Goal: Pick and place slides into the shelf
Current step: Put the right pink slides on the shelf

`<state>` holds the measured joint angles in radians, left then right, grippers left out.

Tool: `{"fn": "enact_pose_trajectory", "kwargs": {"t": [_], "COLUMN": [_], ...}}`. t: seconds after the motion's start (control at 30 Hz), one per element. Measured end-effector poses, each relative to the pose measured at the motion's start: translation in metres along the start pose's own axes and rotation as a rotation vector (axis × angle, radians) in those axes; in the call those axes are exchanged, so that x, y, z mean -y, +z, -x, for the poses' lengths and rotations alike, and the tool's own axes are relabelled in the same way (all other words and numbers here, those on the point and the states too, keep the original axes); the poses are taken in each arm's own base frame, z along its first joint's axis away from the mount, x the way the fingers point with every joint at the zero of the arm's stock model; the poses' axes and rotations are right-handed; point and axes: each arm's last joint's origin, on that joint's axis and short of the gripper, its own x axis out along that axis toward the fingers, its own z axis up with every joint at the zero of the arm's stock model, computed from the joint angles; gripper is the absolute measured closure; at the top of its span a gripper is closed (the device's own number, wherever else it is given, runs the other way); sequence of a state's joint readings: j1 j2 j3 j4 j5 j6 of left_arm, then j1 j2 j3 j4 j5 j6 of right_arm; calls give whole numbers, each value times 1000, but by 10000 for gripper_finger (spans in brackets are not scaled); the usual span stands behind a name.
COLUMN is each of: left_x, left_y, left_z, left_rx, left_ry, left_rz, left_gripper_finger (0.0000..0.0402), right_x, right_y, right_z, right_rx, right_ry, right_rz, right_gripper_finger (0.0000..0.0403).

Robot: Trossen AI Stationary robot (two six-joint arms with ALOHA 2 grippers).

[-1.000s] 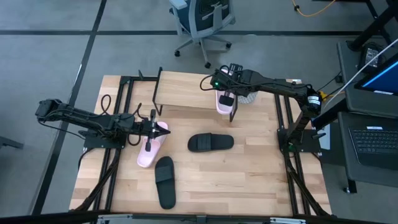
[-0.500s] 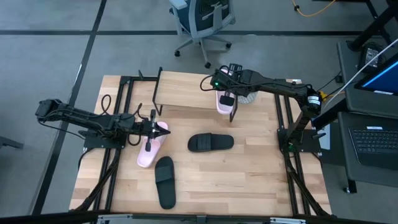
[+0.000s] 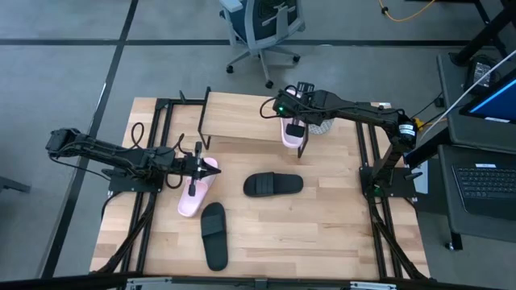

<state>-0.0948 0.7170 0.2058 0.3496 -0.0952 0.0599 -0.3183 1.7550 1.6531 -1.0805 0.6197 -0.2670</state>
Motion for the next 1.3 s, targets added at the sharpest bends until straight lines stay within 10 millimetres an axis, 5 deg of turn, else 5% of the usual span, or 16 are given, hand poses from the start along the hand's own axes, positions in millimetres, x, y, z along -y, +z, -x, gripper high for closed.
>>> {"fn": "enact_pose_trajectory", "kwargs": {"t": [1.3], "left_x": [0], "left_y": [0], "left_z": [0], "left_rx": [-1], "left_ry": [0], "left_rz": [5], "left_gripper_finger": [401], "right_x": [-1], "right_y": [-4], "right_z": [0], "right_rx": [-35], "right_ry": [9], "right_rz": [-23], "right_gripper_finger": [364]}}
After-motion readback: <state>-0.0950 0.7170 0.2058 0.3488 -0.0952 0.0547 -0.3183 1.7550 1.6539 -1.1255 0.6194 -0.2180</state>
